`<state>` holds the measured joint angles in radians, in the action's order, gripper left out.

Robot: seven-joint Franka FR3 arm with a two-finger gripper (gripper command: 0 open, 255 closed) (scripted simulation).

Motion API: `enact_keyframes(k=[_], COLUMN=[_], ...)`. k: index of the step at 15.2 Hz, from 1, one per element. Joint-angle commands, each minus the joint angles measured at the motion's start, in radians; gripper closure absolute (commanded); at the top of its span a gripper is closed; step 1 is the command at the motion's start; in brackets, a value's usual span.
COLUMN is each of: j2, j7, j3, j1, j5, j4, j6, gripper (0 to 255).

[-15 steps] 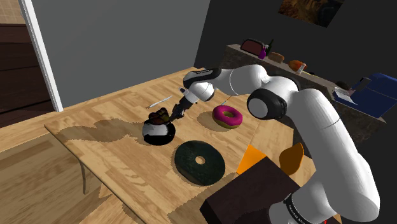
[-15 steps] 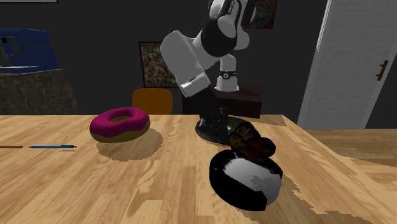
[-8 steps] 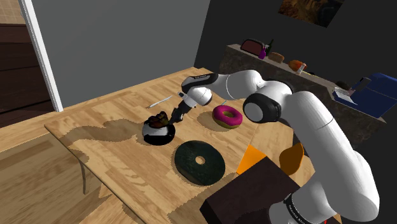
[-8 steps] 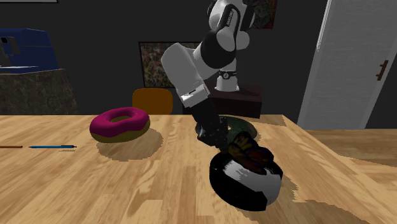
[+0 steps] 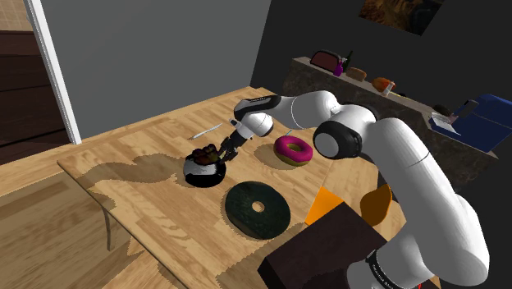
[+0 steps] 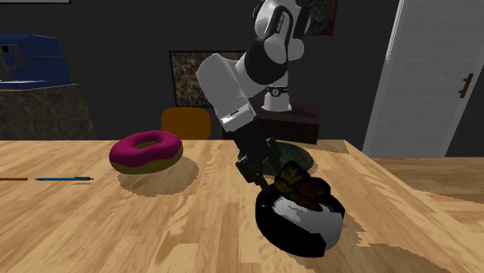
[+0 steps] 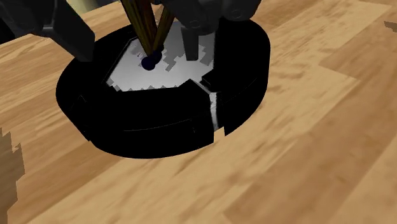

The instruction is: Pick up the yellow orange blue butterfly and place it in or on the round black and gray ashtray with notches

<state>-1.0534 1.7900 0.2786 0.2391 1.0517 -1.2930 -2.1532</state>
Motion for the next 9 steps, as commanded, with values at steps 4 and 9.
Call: enact_keyframes(k=[4,9], j2=[0.000,0.094], j7=[0.000,0.006], j3=[0.000,0.030], j1=[0.000,-0.016], j5=[0.000,-0.026], j4=[0.000,-0.064], j6=[0.000,0.052], gripper=[0,0])
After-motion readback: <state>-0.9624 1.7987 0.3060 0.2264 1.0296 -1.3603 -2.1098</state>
